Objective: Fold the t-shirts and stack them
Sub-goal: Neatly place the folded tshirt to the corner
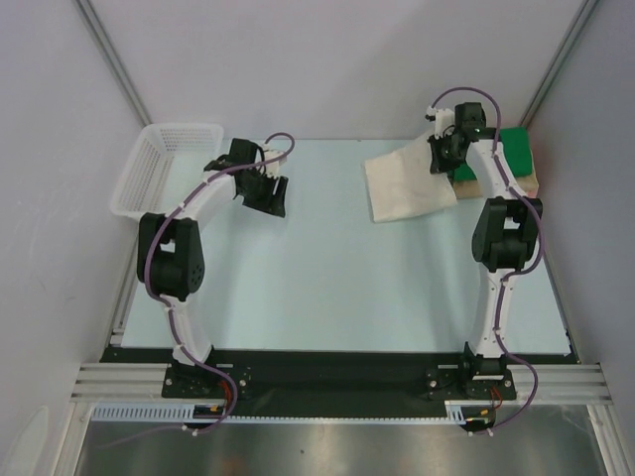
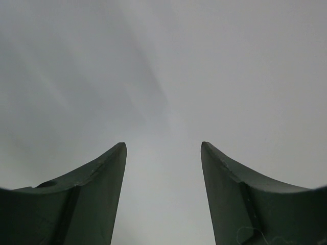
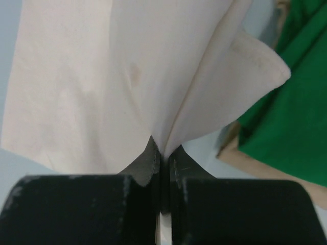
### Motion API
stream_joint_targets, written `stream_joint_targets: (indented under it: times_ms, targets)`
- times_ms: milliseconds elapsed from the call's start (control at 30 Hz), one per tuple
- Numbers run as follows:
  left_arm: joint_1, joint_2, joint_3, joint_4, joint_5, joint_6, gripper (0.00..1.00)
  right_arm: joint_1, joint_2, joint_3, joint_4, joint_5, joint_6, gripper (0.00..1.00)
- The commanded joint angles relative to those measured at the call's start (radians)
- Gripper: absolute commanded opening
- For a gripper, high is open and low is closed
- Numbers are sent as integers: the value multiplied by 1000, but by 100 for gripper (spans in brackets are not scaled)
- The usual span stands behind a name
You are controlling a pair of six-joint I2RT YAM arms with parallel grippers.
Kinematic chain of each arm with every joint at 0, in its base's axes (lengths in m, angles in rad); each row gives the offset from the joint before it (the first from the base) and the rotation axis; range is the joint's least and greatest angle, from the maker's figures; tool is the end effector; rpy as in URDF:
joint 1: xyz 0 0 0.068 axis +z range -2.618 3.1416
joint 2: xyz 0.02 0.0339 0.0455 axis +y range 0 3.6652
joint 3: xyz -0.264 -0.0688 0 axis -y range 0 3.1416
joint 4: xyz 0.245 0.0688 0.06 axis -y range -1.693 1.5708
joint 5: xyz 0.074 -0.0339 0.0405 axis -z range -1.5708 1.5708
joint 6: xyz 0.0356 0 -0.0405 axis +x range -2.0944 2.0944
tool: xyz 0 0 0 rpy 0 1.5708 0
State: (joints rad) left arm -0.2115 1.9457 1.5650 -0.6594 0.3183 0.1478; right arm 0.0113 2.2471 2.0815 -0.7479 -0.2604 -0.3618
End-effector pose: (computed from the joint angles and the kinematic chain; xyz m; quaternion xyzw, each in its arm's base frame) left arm 0.4093 -0.0993 0.2309 0.2111 0.9300 -0.1611 0.2539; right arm 0.5029 0.0148 0.2524 -0.2152 0.9144 0.0652 0.3366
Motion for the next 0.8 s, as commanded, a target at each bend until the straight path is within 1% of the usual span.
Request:
stream_joint_targets:
  times_ms: [0,33,133,400,567,767]
  targets:
    - [-23,-77,10,23,22,1,66,-4,-41,106,16,82,-77,0]
    - [-26,-77,6,21,21,1,66,-31,-40,110,31,88,-77,0]
    - [-40,-90,-11,23,13,4,66,-46,-30,149,44,107,-81,0]
    - [-65,-113,-29,29,-10,19,66,-68,-40,209,62,128,-80,0]
    - [-69,-114,-33,30,-13,21,66,-85,-66,216,71,128,-75,0]
    - [-83,-110,-30,30,-19,22,66,-114,-64,265,68,118,-81,0]
